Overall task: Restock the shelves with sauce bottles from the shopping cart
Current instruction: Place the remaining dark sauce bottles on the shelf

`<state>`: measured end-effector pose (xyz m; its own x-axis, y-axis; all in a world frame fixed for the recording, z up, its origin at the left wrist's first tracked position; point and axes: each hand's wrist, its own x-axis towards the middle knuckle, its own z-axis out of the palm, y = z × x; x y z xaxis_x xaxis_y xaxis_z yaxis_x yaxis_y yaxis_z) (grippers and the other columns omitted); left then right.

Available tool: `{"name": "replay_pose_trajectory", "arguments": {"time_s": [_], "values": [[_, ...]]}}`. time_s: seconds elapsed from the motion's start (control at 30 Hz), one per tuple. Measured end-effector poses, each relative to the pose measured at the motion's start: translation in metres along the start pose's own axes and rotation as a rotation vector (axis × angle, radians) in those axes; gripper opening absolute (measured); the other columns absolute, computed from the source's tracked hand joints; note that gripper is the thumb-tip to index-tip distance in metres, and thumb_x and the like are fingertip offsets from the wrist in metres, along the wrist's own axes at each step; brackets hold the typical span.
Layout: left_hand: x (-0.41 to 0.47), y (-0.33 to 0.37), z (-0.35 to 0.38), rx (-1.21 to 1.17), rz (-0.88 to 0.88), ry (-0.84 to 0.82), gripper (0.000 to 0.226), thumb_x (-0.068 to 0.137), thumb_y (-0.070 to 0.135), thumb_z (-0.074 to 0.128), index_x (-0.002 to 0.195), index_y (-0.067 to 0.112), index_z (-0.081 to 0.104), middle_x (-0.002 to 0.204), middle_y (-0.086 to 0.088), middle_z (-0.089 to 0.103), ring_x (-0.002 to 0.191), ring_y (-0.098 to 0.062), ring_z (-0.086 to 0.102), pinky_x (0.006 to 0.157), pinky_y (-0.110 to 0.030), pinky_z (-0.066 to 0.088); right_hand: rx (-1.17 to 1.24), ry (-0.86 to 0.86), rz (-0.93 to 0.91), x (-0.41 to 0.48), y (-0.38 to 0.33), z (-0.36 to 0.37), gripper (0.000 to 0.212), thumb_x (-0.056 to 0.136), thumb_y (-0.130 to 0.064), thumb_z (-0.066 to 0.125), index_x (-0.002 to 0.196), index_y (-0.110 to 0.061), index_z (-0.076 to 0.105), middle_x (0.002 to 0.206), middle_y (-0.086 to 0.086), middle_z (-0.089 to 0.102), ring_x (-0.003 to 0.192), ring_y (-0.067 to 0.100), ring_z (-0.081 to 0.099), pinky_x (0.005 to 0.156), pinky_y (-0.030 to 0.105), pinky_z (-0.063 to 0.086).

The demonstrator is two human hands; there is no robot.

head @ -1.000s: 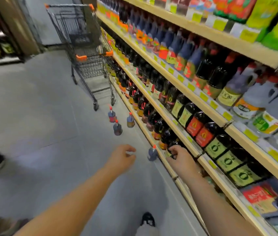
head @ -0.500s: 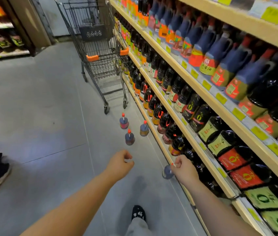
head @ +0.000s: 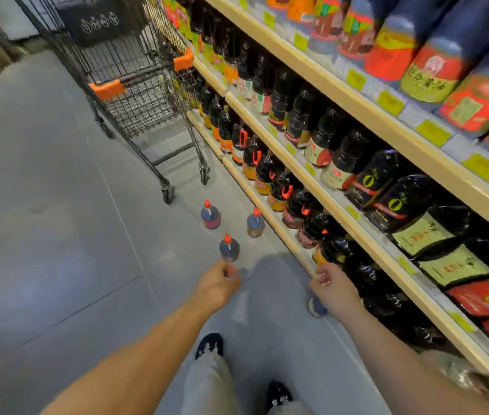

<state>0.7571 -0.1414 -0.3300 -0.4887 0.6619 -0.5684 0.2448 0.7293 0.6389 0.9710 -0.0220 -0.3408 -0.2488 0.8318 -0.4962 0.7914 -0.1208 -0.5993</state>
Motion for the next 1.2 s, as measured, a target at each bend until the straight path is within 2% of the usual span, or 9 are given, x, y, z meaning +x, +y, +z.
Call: {"name": "replay_pose_trajectory", "arguments": {"time_s": [0.17, 0.3, 0.43, 0.67, 0.77, 0.83, 0.97, 1.1, 1.2], "values": [[0.092, -0.048, 0.035, 0.023, -0.036, -0.029, 0.020, 0.089, 0.018, 0.057, 0.109, 0.015, 0.059, 0.099, 0.002, 0.055, 0.091, -0.016, 0.051, 0.079, -0.022, 0.040, 0.016, 0.024, 0.086, 0.070, 0.037, 0.082, 0.017, 0.087, -0.017, 0.060, 0.099, -0.021, 0.049, 0.094, 0.002, 0.058, 0.075, 0.021, 0.054, 0.055, 0.026, 0.037], [0.160, -0.089, 0.086, -0.104, -0.079, 0.024, 0.025, 0.089, 0.016, 0.056, 0.113, 0.012, 0.059, 0.100, -0.001, 0.059, 0.087, -0.014, 0.052, 0.074, -0.021, 0.036, 0.042, 0.039, 0.128, 0.129, 0.078, 0.152, 0.020, 0.085, -0.018, 0.061, 0.101, -0.020, 0.050, 0.096, 0.004, 0.060, 0.077, 0.022, 0.057, 0.060, 0.027, 0.045], [0.224, -0.134, 0.146, -0.229, -0.074, 0.041, 0.005, 0.084, 0.018, 0.056, 0.083, 0.022, 0.055, 0.083, -0.002, 0.055, 0.073, -0.017, 0.051, 0.058, -0.020, 0.041, 0.028, 0.070, 0.121, 0.190, 0.117, 0.215, 0.022, 0.083, -0.021, 0.063, 0.101, -0.022, 0.050, 0.100, 0.002, 0.061, 0.081, 0.023, 0.060, 0.068, 0.030, 0.046], [0.336, -0.205, 0.217, -0.275, -0.076, -0.006, 0.031, 0.084, 0.004, 0.052, 0.057, 0.016, 0.042, 0.058, -0.006, 0.044, 0.061, -0.017, 0.045, 0.050, -0.026, 0.033, 0.037, 0.000, 0.039, 0.279, 0.168, 0.303, 0.019, 0.084, -0.022, 0.062, 0.099, -0.022, 0.051, 0.107, 0.003, 0.058, 0.081, 0.026, 0.067, 0.070, 0.036, 0.054], [0.365, -0.228, 0.220, -0.384, -0.164, 0.028, 0.013, 0.083, 0.007, 0.058, 0.077, -0.004, 0.054, 0.087, -0.036, 0.057, 0.068, -0.030, 0.057, 0.051, -0.035, 0.041, -0.070, -0.073, -0.012, 0.311, 0.170, 0.320, 0.019, 0.083, -0.022, 0.062, 0.100, -0.021, 0.053, 0.107, 0.004, 0.059, 0.086, 0.028, 0.066, 0.071, 0.032, 0.051], [0.382, -0.246, 0.218, -0.412, -0.161, 0.114, 0.028, 0.081, 0.011, 0.059, 0.100, -0.010, 0.059, 0.106, -0.035, 0.060, 0.080, -0.031, 0.060, 0.062, -0.038, 0.045, -0.200, -0.100, -0.059, 0.317, 0.172, 0.328, 0.024, 0.084, -0.024, 0.059, 0.107, -0.021, 0.056, 0.112, 0.003, 0.058, 0.095, 0.025, 0.062, 0.075, 0.028, 0.045], [0.404, -0.263, 0.207, -0.395, -0.062, 0.265, 0.023, 0.085, 0.014, 0.059, 0.102, -0.001, 0.061, 0.093, -0.018, 0.060, 0.091, -0.030, 0.059, 0.082, -0.041, 0.047, -0.530, -0.212, -0.122, 0.303, 0.190, 0.333, 0.041, 0.087, -0.033, 0.055, 0.126, -0.022, 0.049, 0.127, 0.004, 0.047, 0.111, 0.024, 0.053, 0.083, 0.029, 0.041], [0.425, -0.251, 0.205, -0.407, 0.065, 0.251, 0.019, 0.084, 0.016, 0.061, 0.101, 0.008, 0.061, 0.082, -0.010, 0.055, 0.078, -0.022, 0.052, 0.071, -0.027, 0.041, -0.662, -0.344, -0.073, 0.297, 0.213, 0.305, 0.049, 0.087, -0.036, 0.058, 0.132, -0.021, 0.045, 0.132, 0.007, 0.044, 0.118, 0.027, 0.050, 0.094, 0.032, 0.041], [0.440, -0.245, 0.210, -0.414, 0.001, 0.207, 0.021, 0.084, 0.021, 0.059, 0.102, 0.010, 0.060, 0.095, -0.017, 0.063, 0.089, -0.032, 0.061, 0.081, -0.035, 0.052, -0.614, -0.271, -0.026, 0.295, 0.227, 0.282, 0.044, 0.087, -0.035, 0.060, 0.127, -0.020, 0.049, 0.128, 0.009, 0.048, 0.113, 0.027, 0.051, 0.092, 0.033, 0.044]]}}
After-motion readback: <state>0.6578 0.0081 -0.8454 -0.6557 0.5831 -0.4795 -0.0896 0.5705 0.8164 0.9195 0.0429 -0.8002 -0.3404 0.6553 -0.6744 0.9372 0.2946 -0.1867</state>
